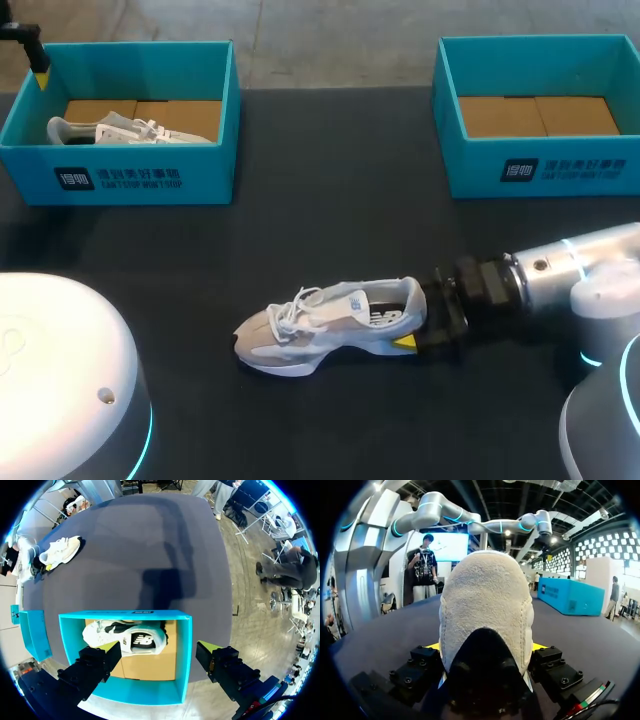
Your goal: Take the shoe out of the shoebox, open the shoe tongue, remove and reinsert the insole, then place the shoe into the shoebox
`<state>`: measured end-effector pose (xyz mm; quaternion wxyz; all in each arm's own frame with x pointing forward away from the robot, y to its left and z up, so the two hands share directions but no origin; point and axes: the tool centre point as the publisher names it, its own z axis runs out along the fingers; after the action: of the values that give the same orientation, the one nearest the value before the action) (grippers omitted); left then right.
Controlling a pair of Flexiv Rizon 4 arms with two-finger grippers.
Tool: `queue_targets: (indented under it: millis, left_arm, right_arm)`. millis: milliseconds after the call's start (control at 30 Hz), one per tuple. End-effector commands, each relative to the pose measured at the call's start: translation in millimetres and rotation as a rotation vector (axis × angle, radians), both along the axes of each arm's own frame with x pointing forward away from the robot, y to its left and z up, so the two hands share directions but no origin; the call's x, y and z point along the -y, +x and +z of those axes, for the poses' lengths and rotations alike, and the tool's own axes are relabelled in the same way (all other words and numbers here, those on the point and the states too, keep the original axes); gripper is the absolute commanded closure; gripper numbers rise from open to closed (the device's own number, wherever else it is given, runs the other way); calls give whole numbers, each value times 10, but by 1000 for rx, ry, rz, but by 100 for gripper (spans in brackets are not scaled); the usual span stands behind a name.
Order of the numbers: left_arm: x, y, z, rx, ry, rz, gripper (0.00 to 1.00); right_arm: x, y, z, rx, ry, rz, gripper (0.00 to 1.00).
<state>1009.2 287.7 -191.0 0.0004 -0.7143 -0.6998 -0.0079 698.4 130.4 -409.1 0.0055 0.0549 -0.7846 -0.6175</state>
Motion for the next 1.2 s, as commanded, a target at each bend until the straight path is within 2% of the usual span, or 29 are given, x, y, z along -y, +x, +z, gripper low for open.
queue_targets:
  millis: [33,600,1200]
  left_arm:
    - [-2,-2,6,0,3,-1,0]
    - [-2,-2,6,0,3,-1,0]
    - [-2,-2,6,0,3,-1,0]
  right_arm:
    - [-7,-37,4,8,6,-22,100]
    - [-10,-41,-80,-10,-2,-67,100]
    - [11,-40,-76,-10,-6,-62,100]
